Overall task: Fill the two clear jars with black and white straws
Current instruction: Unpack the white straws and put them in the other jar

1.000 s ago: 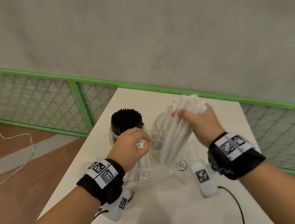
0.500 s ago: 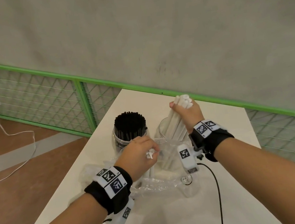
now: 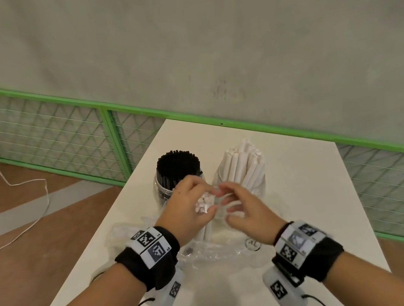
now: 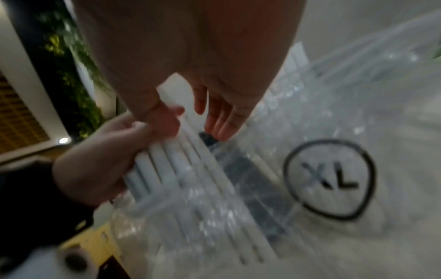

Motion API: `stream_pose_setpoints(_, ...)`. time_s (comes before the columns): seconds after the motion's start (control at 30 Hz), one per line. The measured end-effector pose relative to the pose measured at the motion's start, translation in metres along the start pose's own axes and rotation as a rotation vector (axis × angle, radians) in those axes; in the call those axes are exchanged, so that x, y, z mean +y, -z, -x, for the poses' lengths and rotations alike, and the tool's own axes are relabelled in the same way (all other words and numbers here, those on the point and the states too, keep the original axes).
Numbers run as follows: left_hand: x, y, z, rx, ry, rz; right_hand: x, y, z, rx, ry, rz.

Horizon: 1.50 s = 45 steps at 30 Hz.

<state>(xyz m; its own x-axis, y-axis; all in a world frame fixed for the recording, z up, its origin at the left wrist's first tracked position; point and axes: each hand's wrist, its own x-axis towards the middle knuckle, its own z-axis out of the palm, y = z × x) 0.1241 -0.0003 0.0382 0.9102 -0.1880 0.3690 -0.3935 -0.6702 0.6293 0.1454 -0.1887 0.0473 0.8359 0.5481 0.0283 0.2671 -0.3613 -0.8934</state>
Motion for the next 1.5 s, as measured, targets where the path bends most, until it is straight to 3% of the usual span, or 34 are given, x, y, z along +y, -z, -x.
stream_pose_setpoints(0.07,-0.002,0.001,-0.001,0.013,0.020,0.025,0.007,-0.018,-0.002,-0.044,-0.020,0.076)
stream_pose_setpoints(0.2,0.001,0.009,0.000,-0.053,0.041,0.033,0.004,-0.038,-0.022,0.027,0.002,-0.095)
stream_pose_setpoints(0.3,0.004,0.022,0.008,-0.081,0.083,-0.093,0.005,-0.043,-0.029,0.089,0.024,-0.043)
stream_pose_setpoints(0.5,-0.015,0.037,0.041,-0.292,0.371,-0.457,0.006,-0.044,-0.029,0.105,-0.029,-0.104)
stream_pose_setpoints(0.63,-0.026,0.024,0.040,-0.251,0.469,-0.257,0.003,-0.046,-0.028,0.079,0.002,-0.098)
stream_pose_setpoints(0.83,-0.016,0.014,0.032,-0.088,0.387,0.130,-0.002,-0.028,-0.018,0.147,0.011,-0.090)
stream_pose_setpoints(1.0,-0.010,0.006,0.022,-0.090,0.344,0.330,0.008,-0.017,-0.013,0.189,-0.020,-0.148)
stream_pose_setpoints(1.1,-0.008,0.011,0.016,-0.195,0.299,0.257,0.012,-0.021,-0.011,0.252,-0.022,-0.113)
stream_pose_setpoints(1.2,-0.002,0.015,0.010,-0.264,0.151,0.081,0.013,-0.030,-0.012,0.214,-0.030,-0.034)
stream_pose_setpoints(1.33,-0.004,0.011,0.007,-0.141,0.126,0.063,0.011,-0.031,-0.014,0.183,-0.015,0.017)
stream_pose_setpoints(1.5,-0.009,0.006,0.012,-0.045,0.108,0.030,0.012,-0.013,-0.008,0.298,-0.019,-0.164)
